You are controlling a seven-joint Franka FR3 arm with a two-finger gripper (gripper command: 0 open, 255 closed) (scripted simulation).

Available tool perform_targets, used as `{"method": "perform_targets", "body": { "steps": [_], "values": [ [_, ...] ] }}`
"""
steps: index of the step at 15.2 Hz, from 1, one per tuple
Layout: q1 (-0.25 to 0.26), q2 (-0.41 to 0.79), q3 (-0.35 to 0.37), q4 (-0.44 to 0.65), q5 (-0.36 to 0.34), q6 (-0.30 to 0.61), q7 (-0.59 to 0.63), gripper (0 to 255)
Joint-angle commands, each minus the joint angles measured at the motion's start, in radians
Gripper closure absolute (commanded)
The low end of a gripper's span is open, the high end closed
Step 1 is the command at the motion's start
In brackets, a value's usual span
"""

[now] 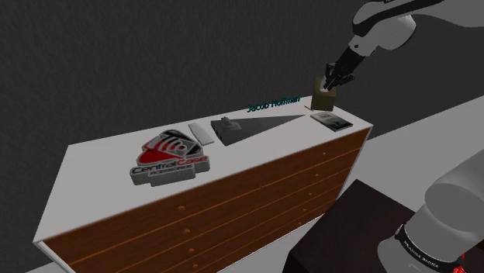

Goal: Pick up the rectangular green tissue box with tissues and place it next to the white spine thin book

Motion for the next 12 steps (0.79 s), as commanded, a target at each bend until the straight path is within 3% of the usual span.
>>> {"method": "perform_targets", "body": {
  "steps": [1, 12],
  "values": [
    [0.001, 0.006, -0.001, -0.018, 0.007, 0.023, -0.011, 255],
    [0.010, 0.055, -0.005, -0.113, 0.064, 0.154, -0.082, 255]
  ]
}}
